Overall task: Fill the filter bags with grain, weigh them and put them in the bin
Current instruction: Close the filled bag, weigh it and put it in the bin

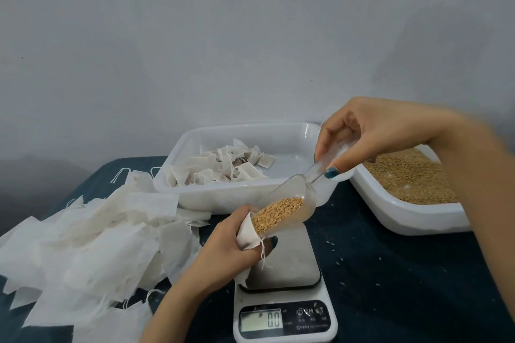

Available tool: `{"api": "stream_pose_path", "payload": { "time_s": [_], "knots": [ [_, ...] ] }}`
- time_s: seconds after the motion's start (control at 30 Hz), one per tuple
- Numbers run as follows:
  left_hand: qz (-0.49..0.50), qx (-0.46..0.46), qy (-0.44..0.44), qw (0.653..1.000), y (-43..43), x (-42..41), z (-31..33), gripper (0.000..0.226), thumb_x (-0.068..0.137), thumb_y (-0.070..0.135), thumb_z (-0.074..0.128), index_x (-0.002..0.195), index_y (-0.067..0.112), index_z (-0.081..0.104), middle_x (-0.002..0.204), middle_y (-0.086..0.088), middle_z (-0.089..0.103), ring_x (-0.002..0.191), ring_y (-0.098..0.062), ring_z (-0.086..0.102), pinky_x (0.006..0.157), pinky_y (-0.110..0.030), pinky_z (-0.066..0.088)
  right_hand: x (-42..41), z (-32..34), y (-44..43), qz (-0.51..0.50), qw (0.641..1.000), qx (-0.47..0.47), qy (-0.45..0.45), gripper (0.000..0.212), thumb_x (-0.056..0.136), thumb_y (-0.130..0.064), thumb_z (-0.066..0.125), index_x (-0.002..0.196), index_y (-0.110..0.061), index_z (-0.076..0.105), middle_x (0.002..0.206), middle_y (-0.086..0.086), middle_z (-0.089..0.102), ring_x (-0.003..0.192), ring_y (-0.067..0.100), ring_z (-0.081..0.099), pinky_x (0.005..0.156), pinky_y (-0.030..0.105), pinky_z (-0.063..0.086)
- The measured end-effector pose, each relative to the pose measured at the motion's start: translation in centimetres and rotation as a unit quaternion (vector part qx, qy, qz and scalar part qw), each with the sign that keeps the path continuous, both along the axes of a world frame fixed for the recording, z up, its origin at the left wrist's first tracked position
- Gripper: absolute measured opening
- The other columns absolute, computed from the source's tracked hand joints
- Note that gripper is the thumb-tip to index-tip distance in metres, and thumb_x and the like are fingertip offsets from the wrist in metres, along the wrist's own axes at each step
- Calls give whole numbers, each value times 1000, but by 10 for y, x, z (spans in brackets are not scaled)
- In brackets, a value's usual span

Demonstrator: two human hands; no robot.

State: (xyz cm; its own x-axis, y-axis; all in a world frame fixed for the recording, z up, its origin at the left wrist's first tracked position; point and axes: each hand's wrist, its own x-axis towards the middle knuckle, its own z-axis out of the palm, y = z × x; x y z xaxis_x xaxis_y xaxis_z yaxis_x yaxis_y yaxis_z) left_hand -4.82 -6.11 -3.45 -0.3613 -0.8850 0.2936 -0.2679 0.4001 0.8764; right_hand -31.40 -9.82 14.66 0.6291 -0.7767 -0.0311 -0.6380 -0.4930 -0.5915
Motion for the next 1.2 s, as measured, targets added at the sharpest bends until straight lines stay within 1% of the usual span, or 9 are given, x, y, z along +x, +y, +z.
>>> {"api": "stream_pose_path", "payload": {
  "time_s": [0.33, 0.5, 0.57, 0.63, 0.7, 0.83, 0.9, 0.97, 1.2],
  "knots": [
    [-4, 9, 15, 1000, 4, -1, 6, 19, 83, 22, 72, 93, 33, 60, 83, 10, 63, 69, -1, 55, 62, -17, 45, 6, 9, 7, 10, 1000, -19, -10, 29, 63, -45, 81, 89, -31, 78, 74, -5, 74, 52, 0, 54, 48, 12, 40],
    [-1, 18, 32, 999, 4, -1, 8, 25, 86, 2, 70, 94, 25, 61, 80, 12, 64, 69, -1, 56, 62, -15, 45, 3, 14, 13, 15, 999, -29, -14, 31, 63, -48, 82, 91, -34, 78, 83, -6, 76, 56, -1, 58, 51, 14, 43],
    [3, 19, 38, 999, 5, 0, 8, 28, 86, -3, 69, 92, 23, 61, 78, 11, 63, 67, -2, 55, 61, -14, 44, 2, 14, 16, 17, 999, -36, -9, 33, 63, -49, 86, 93, -35, 78, 87, -6, 77, 64, 10, 65, 57, 28, 53],
    [5, 18, 44, 999, 5, 0, 8, 27, 86, -1, 70, 90, 24, 61, 78, 10, 63, 67, -2, 55, 62, -13, 44, 1, 15, 16, 13, 999, -52, -2, 38, 63, -52, 85, 95, -35, 77, 91, -7, 77, 81, 28, 71, 78, 52, 56],
    [3, 14, 49, 999, 6, -1, 9, 22, 86, 9, 73, 86, 27, 60, 76, 12, 62, 65, -2, 53, 61, -14, 43, 0, 16, 16, 13, 998, -55, -3, 39, 62, -53, 81, 96, -35, 77, 92, -8, 77, 88, 29, 72, 89, 58, 52],
    [-1, 9, 54, 998, 5, -1, 9, 21, 84, 16, 73, 84, 30, 58, 73, 13, 60, 63, 0, 52, 59, -14, 42, -3, 14, 16, 9, 999, -48, -16, 33, 65, -48, 86, 94, -34, 78, 92, -6, 77, 85, 32, 70, 77, 50, 55],
    [0, 7, 57, 998, 4, 0, 8, 19, 84, 15, 73, 87, 28, 60, 74, 11, 62, 64, -1, 53, 59, -14, 42, -6, 10, 15, -5, 999, -34, -39, 25, 68, -38, 86, 92, -32, 78, 90, -6, 77, 71, 16, 70, 64, 25, 52],
    [4, 4, 55, 998, 3, 1, 7, 17, 84, 17, 73, 91, 26, 61, 77, 9, 63, 65, -2, 53, 60, -14, 43, -11, 4, 15, -15, 998, -21, -61, 21, 70, -30, 84, 90, -29, 78, 88, -6, 77, 66, 2, 66, 58, 9, 45],
    [2, 6, 54, 999, 1, 4, 5, 17, 87, 24, 75, 95, 27, 60, 78, 9, 63, 64, -2, 52, 59, -13, 42, -25, -18, 13, -27, 990, -18, -138, 25, 63, -28, 84, 87, -22, 79, 83, -1, 77, 61, 0, 66, 54, 3, 43]
  ]
}}
